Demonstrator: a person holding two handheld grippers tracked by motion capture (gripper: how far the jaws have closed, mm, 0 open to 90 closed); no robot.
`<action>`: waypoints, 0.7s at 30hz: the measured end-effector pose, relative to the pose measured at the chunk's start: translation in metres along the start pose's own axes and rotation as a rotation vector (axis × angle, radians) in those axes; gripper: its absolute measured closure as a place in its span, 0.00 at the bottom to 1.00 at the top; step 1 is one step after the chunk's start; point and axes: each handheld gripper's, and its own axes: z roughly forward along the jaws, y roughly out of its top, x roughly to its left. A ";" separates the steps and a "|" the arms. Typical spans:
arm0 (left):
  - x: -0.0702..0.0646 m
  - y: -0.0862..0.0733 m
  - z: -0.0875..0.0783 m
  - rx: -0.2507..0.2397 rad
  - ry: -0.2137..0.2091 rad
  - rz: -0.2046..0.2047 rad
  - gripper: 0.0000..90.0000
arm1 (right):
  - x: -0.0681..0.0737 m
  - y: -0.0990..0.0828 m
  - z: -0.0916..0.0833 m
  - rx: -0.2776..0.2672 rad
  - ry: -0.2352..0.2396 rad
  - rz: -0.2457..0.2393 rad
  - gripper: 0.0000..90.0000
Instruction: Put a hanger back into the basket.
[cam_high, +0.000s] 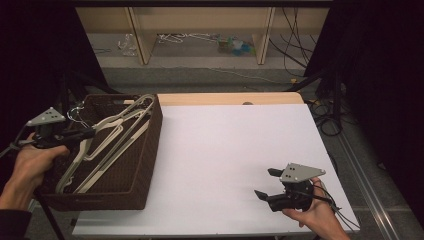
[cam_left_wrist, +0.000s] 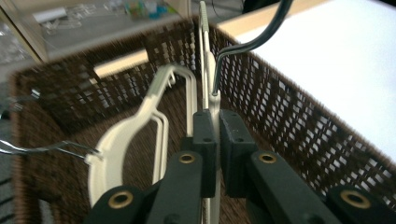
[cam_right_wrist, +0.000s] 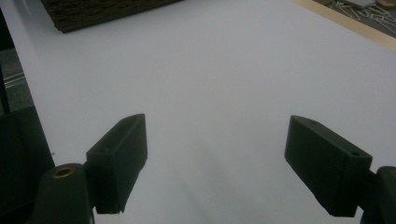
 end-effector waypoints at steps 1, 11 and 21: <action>0.001 -0.002 0.003 0.015 -0.004 -0.002 0.95 | 0.000 0.000 0.000 0.000 0.000 0.001 0.25; 0.009 -0.012 0.025 0.056 0.008 0.005 0.95 | -0.001 -0.001 0.000 0.003 0.000 -0.002 0.25; 0.018 -0.022 0.041 0.064 0.129 -0.092 0.91 | 0.000 -0.001 0.001 0.009 0.005 0.002 0.25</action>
